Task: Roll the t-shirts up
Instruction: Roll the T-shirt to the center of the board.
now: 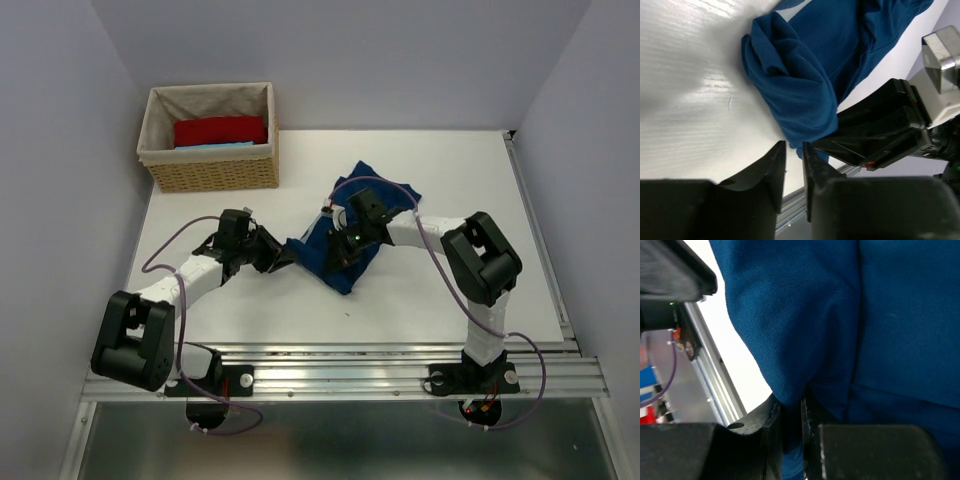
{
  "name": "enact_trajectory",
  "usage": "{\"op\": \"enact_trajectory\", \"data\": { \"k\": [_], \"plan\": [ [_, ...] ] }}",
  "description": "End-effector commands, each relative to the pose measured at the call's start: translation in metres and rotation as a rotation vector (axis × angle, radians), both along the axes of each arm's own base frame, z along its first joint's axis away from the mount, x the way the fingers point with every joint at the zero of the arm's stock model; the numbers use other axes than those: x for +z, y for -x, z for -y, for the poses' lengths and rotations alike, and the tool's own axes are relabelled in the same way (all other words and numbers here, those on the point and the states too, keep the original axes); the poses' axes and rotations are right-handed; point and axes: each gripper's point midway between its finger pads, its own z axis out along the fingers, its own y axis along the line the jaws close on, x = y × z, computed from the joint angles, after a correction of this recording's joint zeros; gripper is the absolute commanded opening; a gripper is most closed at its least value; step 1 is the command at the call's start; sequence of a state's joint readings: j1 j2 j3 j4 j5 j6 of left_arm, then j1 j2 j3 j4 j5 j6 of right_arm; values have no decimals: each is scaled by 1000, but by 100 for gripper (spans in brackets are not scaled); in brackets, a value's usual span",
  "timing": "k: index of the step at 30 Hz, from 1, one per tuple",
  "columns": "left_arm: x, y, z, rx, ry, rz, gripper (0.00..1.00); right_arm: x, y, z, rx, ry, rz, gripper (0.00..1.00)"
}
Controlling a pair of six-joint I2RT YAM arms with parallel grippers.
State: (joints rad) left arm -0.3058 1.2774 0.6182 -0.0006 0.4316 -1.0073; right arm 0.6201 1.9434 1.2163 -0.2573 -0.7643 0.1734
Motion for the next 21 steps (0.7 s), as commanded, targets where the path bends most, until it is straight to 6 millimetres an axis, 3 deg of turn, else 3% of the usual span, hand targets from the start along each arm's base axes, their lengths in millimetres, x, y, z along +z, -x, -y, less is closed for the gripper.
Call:
{"op": "enact_trajectory", "data": {
  "k": [1, 6, 14, 21],
  "plan": [
    [16, -22, 11, -56, 16, 99, 28, 16, -5, 0, 19, -75, -68, 1],
    [13, -36, 19, -81, 29, 104, 15, 6, -8, 4, 21, -72, -126, 1],
    [27, -49, 26, -86, 68, 163, 13, -1, -14, 8, 22, -59, -159, 1],
    [0, -63, 31, -90, 54, 125, 11, -2, -18, 10, 10, -58, -164, 9]
  ]
}}
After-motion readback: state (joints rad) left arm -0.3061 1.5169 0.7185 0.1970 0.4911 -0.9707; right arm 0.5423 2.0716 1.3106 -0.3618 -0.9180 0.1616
